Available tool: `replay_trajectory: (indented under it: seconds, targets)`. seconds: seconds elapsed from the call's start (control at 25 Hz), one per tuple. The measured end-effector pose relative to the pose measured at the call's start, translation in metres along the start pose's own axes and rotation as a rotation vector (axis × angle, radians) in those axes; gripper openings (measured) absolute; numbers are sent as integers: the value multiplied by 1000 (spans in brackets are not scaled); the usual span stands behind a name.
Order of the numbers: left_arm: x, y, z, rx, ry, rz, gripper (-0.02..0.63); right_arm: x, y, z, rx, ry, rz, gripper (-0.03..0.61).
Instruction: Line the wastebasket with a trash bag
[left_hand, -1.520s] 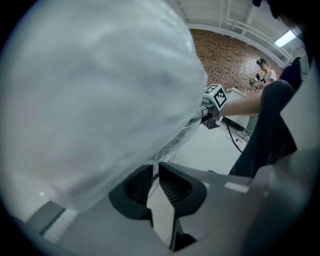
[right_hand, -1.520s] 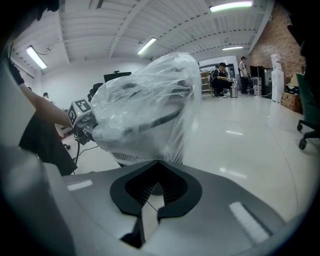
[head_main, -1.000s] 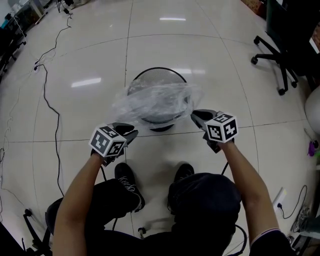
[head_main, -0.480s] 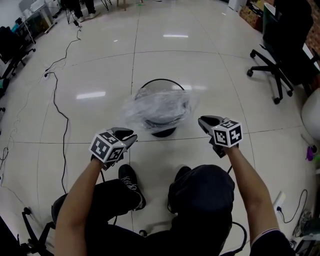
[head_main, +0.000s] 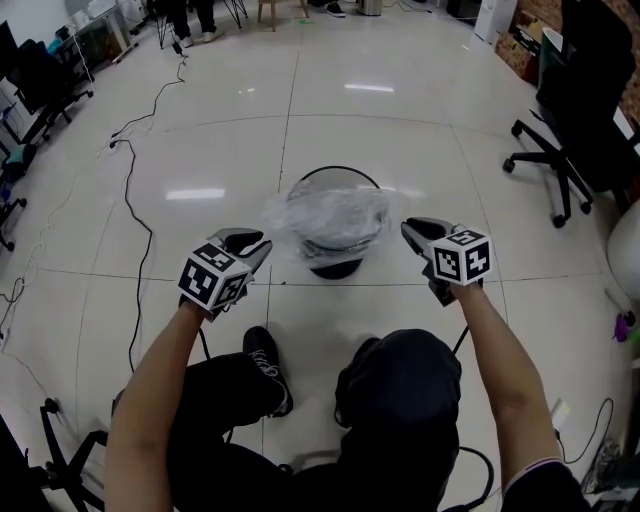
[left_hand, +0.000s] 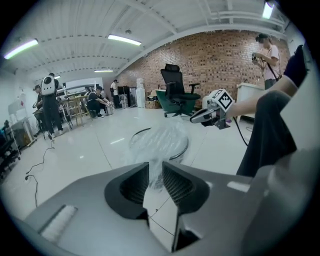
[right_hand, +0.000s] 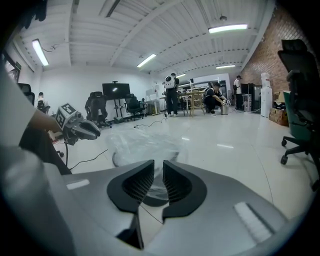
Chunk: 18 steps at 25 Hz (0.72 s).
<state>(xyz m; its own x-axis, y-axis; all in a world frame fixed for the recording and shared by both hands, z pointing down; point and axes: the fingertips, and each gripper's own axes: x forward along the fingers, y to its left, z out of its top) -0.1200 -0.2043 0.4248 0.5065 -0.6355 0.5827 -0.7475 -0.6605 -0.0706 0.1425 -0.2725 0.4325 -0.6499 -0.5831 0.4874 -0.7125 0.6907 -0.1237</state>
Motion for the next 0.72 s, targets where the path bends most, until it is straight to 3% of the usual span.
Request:
replay_trajectory:
  seconds: [0.32, 0.52, 0.72]
  targets:
    - [5, 32, 39, 41, -16, 62, 120, 12, 6, 43, -43, -36, 21, 91]
    - [31, 36, 32, 29, 45, 1, 206, 28, -5, 47, -48, -10, 7, 160]
    - [56, 38, 26, -16, 96, -125, 239, 43, -24, 41, -42, 33, 24, 193]
